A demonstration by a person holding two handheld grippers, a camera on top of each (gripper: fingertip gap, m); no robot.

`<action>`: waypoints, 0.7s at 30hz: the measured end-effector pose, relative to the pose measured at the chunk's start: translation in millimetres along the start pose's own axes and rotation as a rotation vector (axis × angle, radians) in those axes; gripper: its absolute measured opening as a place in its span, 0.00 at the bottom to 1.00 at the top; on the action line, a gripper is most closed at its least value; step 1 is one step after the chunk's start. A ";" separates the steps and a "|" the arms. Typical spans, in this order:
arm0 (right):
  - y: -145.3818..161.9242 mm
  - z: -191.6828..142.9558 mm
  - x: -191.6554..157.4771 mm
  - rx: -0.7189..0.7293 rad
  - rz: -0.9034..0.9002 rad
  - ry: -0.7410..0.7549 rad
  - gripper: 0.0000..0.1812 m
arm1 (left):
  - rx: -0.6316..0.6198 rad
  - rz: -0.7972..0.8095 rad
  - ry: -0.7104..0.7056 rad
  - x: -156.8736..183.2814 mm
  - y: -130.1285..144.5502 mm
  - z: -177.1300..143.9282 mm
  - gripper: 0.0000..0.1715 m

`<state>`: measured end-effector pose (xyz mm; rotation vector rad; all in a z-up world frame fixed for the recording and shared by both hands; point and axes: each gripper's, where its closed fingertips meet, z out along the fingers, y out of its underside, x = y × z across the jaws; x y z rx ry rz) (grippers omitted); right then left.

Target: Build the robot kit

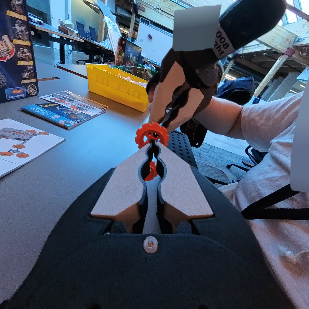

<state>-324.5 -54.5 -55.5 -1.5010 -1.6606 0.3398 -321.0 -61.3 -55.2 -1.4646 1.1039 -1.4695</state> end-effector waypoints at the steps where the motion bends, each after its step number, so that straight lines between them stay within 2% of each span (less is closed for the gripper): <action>1: 0.8 0.7 0.8 -0.002 0.005 0.005 0.03 | 0.002 -0.006 -0.002 -1.5 -0.4 -0.6 0.00; 4: 5.6 3.4 2.4 0.006 0.061 0.010 0.02 | 0.021 -0.037 0.011 -4.6 -2.8 -2.7 0.00; 6: 14.0 7.3 6.5 0.027 0.173 0.021 0.02 | 0.066 -0.070 0.020 -6.8 -9.8 -6.0 0.00; 7: 19.0 9.4 11.4 0.051 0.274 0.029 0.02 | 0.085 -0.101 -0.007 -13.7 -12.4 -8.6 0.02; 8: 24.6 10.8 19.5 0.090 0.415 0.046 0.02 | 0.097 -0.139 -0.032 -20.3 -13.9 -11.3 0.13; 9: 28.7 11.5 26.3 0.151 0.578 0.040 0.02 | 0.091 -0.174 -0.059 -24.7 -13.3 -13.6 0.17; 10: 30.5 11.1 31.7 0.232 0.741 0.014 0.02 | 0.066 -0.174 -0.106 -27.4 -10.0 -14.4 0.17; 13: 43.8 11.7 46.6 0.397 1.117 -0.025 0.02 | -0.064 0.018 -0.366 -33.3 9.1 -6.1 0.16; 17: 48.0 17.8 53.8 0.518 1.417 -0.091 0.02 | -0.158 0.298 -0.696 -50.6 14.4 5.8 0.15; 19: 41.1 14.5 59.5 0.638 1.576 -0.165 0.02 | -0.185 0.348 -0.754 -54.7 15.2 12.6 0.13; 21: 37.9 10.2 63.7 0.743 1.716 -0.222 0.02 | -0.175 0.309 -0.724 -51.7 17.4 22.6 0.11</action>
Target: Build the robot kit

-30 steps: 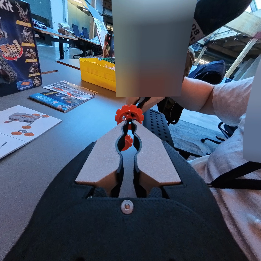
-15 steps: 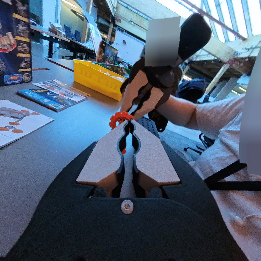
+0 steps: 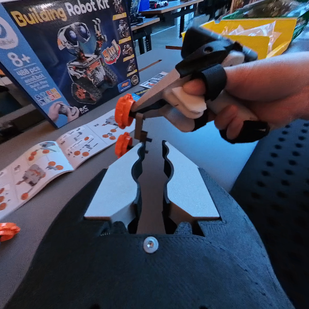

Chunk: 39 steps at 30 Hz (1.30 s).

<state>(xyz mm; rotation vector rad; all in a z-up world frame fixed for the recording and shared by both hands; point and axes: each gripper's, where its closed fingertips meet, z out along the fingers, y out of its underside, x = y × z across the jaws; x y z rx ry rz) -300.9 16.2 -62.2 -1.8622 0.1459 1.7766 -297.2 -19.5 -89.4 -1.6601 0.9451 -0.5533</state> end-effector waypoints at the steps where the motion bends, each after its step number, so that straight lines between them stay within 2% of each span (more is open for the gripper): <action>1: 0.0 -0.9 -0.8 0.020 0.050 -0.019 0.02 | 0.013 -0.025 -0.008 -1.0 -2.0 1.6 0.11; 3: 4.0 -2.5 -1.4 0.034 0.091 -0.034 0.02 | 0.049 -0.040 -0.042 -7.9 -7.8 2.2 0.14; 6: 9.8 -3.5 -8.6 0.038 0.109 -0.084 0.02 | 0.069 -0.029 -0.052 -10.1 -12.0 3.3 0.11; 13: 20.0 -2.6 -17.7 0.053 0.142 -0.150 0.02 | 0.145 -0.082 0.041 -1.6 -21.0 0.1 0.08; 15: 22.5 -2.6 -22.4 0.041 0.124 -0.165 0.02 | 0.173 -0.056 0.049 -1.3 -24.0 -4.2 0.05; 24: 25.4 -4.9 -39.8 0.020 0.009 -0.223 0.02 | 0.224 0.041 0.070 3.9 -36.5 -15.1 0.04; 28: 25.9 -7.2 -41.5 0.034 0.023 -0.254 0.02 | 0.247 -0.009 0.100 5.4 -39.0 -15.5 0.06; 33: 26.2 -9.1 -48.0 0.060 -0.089 -0.262 0.02 | 0.294 -0.103 0.163 9.0 -45.8 -18.1 0.05; 39: 28.0 -12.2 -45.8 0.033 -0.099 -0.246 0.02 | 0.261 -0.005 0.183 14.0 -45.2 -19.6 0.03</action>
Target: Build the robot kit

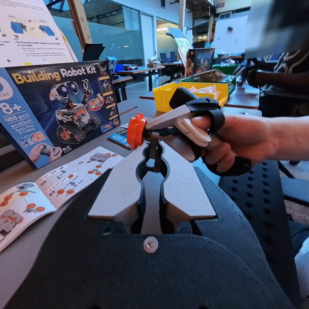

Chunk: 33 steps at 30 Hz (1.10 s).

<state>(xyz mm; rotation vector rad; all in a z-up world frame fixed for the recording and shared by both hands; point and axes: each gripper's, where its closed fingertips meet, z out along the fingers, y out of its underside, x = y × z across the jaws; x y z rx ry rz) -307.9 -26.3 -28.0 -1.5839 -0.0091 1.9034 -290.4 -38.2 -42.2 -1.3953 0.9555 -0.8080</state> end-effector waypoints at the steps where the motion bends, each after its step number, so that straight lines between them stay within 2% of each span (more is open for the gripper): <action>1: 1.0 -1.5 -0.4 -0.016 0.015 -0.005 0.03 | -0.012 0.028 0.010 1.7 0.6 0.0 0.03; 5: 5.9 -8.7 4.5 -0.104 0.071 0.031 0.07 | -0.115 0.188 0.021 5.3 11.3 3.0 0.03; 11: 7.3 -17.7 15.3 -0.133 0.082 0.131 0.03 | -0.195 0.360 -0.003 8.7 21.4 8.2 0.03; 26: 15.2 -25.0 12.9 -0.175 -0.027 0.134 0.03 | -0.163 0.298 0.017 14.6 22.7 9.2 0.03; 29: 14.5 -26.4 13.4 -0.158 0.013 0.102 0.04 | -0.157 0.314 0.053 17.3 22.3 9.0 0.03; 33: 11.9 -26.5 14.3 -0.093 0.095 0.033 0.04 | -0.168 0.380 0.035 18.8 22.9 10.1 0.03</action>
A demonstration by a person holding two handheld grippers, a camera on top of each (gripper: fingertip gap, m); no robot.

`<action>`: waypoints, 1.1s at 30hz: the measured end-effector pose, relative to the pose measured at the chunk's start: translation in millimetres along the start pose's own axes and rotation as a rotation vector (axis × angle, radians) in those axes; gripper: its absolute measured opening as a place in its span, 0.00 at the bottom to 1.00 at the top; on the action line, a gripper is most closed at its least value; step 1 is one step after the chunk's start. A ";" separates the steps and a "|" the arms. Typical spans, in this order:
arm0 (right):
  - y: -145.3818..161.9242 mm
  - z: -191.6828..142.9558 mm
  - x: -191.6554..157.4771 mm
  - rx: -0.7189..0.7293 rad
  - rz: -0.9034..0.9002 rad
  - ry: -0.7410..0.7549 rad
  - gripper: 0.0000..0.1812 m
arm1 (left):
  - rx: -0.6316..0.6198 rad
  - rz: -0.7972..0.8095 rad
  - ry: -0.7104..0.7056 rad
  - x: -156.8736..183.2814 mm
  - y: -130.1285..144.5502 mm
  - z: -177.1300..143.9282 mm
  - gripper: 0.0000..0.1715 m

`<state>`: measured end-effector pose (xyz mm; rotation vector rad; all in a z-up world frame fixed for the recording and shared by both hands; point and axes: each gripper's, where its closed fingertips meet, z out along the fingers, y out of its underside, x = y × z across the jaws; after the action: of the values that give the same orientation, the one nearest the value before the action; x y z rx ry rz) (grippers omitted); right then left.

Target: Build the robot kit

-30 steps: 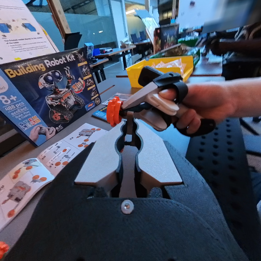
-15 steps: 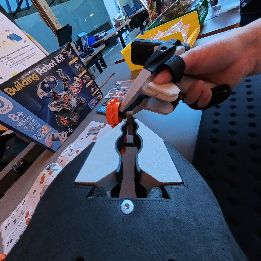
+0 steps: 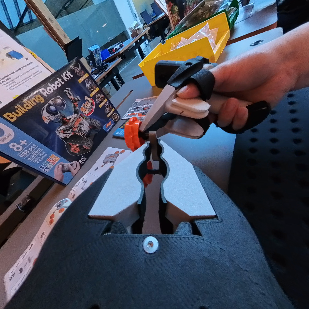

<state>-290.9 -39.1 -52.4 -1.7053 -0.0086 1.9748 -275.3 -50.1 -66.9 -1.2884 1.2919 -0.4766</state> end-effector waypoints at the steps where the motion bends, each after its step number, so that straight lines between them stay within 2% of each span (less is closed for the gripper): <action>1: 0.3 -0.1 0.1 0.006 0.019 -0.015 0.04 | 0.001 -0.005 0.003 0.5 0.1 -0.1 0.03; 6: -0.7 1.6 -0.2 0.027 0.029 -0.023 0.04 | 0.009 -0.006 0.004 -0.5 -0.3 -1.3 0.03; 9: -3.6 2.1 0.0 0.058 -0.026 0.018 0.03 | 0.024 -0.014 -0.021 -3.5 -0.1 -0.2 0.03; 15: -5.1 5.7 -9.0 0.110 -0.080 0.002 0.02 | 0.095 -0.159 -0.013 -1.8 -7.9 -0.7 0.08; 21: -1.8 8.4 -13.6 0.119 -0.165 0.011 0.03 | 0.154 -0.311 0.005 -5.0 -11.8 -5.9 0.05; 26: -8.1 5.3 -15.2 0.175 -0.222 0.013 0.03 | 0.193 -0.265 -0.061 -8.5 -21.4 -11.7 0.08; 30: -8.0 6.4 -17.4 0.221 -0.206 -0.025 0.03 | 0.095 -0.223 -0.125 -10.0 -8.7 -3.2 0.07; 33: -7.9 8.9 -17.8 0.249 -0.191 -0.045 0.03 | 0.116 -0.208 -0.161 -13.1 -12.2 -5.1 0.06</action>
<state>-294.9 -36.3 -31.5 -1.4451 0.0541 1.7912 -279.1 -44.8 -49.5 -1.3409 0.9879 -0.5732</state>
